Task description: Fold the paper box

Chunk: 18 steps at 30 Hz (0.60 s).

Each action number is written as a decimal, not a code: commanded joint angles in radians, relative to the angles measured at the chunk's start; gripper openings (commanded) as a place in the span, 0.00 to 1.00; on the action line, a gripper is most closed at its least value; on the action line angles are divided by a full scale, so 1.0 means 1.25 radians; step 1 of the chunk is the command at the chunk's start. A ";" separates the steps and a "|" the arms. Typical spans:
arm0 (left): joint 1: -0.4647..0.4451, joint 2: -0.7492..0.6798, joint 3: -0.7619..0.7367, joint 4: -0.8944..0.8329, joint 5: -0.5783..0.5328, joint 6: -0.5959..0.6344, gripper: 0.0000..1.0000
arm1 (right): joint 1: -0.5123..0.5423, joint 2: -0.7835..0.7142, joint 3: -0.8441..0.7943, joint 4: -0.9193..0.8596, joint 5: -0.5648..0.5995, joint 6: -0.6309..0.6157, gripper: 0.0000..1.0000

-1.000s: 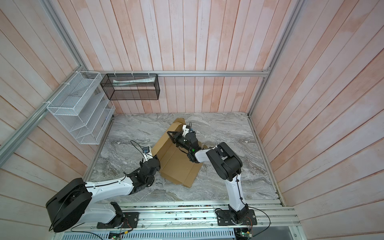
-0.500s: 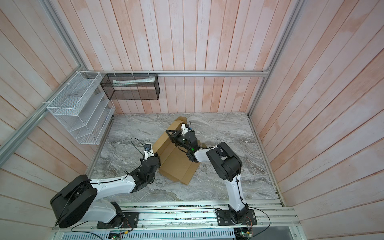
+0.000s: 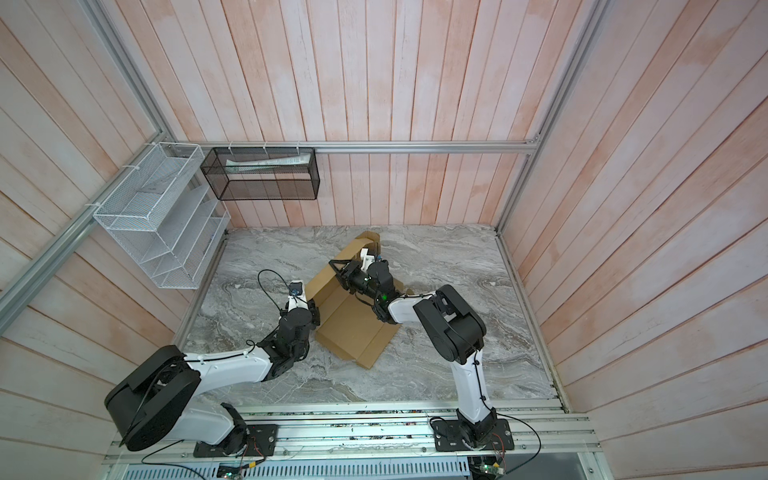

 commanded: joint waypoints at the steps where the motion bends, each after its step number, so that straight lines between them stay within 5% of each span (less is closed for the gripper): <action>1: 0.008 0.000 -0.006 0.061 0.030 0.021 0.00 | 0.004 -0.055 -0.018 -0.036 0.007 -0.040 0.41; 18: 0.073 0.002 -0.036 0.132 0.097 0.048 0.00 | 0.000 -0.202 -0.172 -0.121 0.055 -0.123 0.54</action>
